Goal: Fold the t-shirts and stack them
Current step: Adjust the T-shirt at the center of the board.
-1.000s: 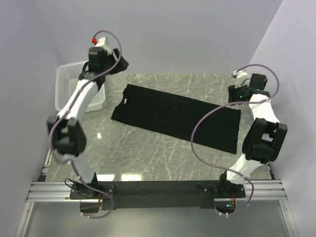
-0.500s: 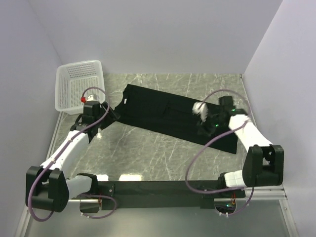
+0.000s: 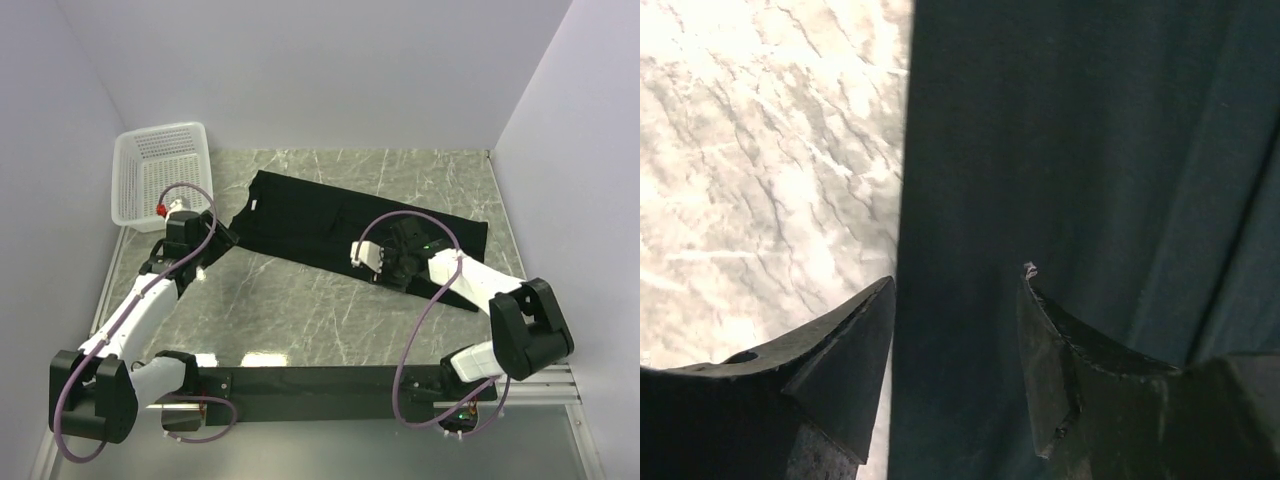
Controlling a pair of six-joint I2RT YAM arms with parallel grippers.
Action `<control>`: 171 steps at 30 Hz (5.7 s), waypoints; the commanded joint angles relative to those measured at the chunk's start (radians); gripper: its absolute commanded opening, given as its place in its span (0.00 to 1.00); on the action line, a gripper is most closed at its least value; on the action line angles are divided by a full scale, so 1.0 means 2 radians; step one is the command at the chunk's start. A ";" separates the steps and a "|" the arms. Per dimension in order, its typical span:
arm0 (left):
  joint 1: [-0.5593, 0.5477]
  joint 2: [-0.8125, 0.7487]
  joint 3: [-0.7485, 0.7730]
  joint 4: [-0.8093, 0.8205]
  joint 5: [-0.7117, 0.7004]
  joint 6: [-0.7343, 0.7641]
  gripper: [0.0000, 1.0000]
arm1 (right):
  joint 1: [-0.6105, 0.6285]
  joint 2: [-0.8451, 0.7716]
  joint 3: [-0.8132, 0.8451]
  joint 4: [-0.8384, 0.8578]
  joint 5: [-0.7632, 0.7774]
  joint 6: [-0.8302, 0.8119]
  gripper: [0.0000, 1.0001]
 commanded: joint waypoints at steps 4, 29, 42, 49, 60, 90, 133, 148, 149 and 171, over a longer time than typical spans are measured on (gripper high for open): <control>0.006 -0.012 -0.002 -0.001 -0.011 -0.004 0.68 | 0.029 0.030 -0.011 0.054 0.066 0.031 0.57; 0.027 -0.041 -0.038 -0.001 0.014 -0.010 0.69 | 0.105 -0.020 -0.018 -0.082 0.004 0.024 0.00; 0.027 0.002 -0.030 0.007 0.026 -0.002 0.68 | 0.247 0.010 0.038 -0.117 -0.068 0.125 0.49; 0.030 -0.001 0.005 -0.014 0.019 0.022 0.69 | 0.107 0.038 0.176 -0.164 -0.118 0.122 0.62; 0.033 -0.011 0.001 -0.024 0.024 -0.001 0.68 | 0.013 0.383 0.577 -0.163 -0.069 0.456 0.66; 0.032 0.014 0.005 -0.010 0.034 -0.039 0.68 | 0.006 0.589 0.789 -0.206 -0.068 0.530 0.65; 0.033 0.039 0.014 0.006 0.061 -0.040 0.68 | -0.129 0.563 0.755 -0.032 0.100 0.734 0.00; -0.038 0.046 -0.015 0.154 0.199 0.012 0.69 | -0.166 0.335 0.561 -0.037 0.034 0.474 0.72; -0.050 0.048 -0.020 0.162 0.203 0.011 0.69 | -0.169 0.292 0.515 -0.038 0.018 0.449 0.78; -0.443 0.193 -0.041 0.335 0.107 -0.155 0.67 | -0.345 -0.306 -0.017 -0.052 0.013 0.209 1.00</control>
